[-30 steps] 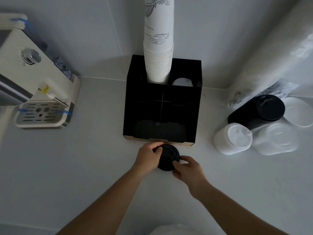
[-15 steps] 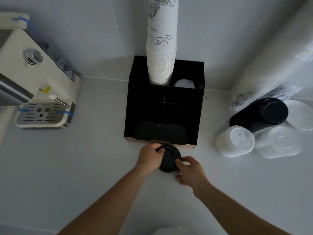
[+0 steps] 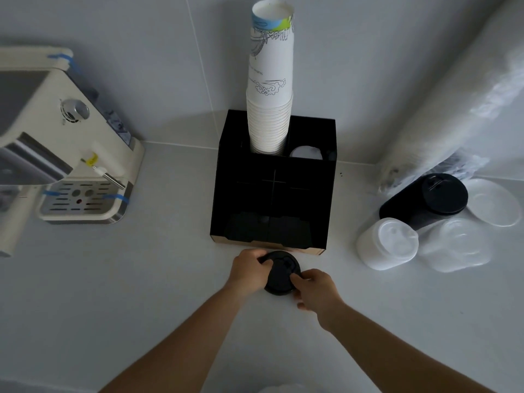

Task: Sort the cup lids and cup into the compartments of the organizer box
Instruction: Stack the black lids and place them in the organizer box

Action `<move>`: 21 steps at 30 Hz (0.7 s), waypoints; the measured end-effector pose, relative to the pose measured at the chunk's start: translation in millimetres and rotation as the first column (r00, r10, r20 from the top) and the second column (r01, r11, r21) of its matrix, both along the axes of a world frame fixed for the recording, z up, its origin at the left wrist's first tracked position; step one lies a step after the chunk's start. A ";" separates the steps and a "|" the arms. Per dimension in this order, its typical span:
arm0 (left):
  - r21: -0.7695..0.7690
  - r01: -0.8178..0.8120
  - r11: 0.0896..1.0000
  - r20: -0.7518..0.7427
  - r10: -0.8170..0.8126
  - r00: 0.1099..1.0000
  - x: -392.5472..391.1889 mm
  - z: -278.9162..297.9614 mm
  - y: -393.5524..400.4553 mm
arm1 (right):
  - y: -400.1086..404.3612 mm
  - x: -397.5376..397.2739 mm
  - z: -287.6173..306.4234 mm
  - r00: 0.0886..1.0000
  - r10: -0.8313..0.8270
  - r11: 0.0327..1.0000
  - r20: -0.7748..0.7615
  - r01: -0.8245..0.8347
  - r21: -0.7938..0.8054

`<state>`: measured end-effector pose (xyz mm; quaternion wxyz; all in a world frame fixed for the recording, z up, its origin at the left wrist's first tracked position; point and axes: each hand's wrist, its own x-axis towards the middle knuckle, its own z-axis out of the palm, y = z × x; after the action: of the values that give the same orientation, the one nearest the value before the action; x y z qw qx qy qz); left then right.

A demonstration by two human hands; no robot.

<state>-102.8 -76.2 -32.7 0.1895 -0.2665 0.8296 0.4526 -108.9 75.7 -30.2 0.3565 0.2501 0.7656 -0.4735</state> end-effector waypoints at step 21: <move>0.590 -0.376 0.715 -0.047 0.495 0.868 64.2 46.4 -24.5 | -7.3 16.9 54.9 0.970 -0.119 0.928 -0.212 0.033 -0.371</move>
<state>-38.6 -100.7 13.7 0.0621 -0.3400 0.5864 0.7326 -92.0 68.5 24.7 0.2867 0.1524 0.6902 -0.6467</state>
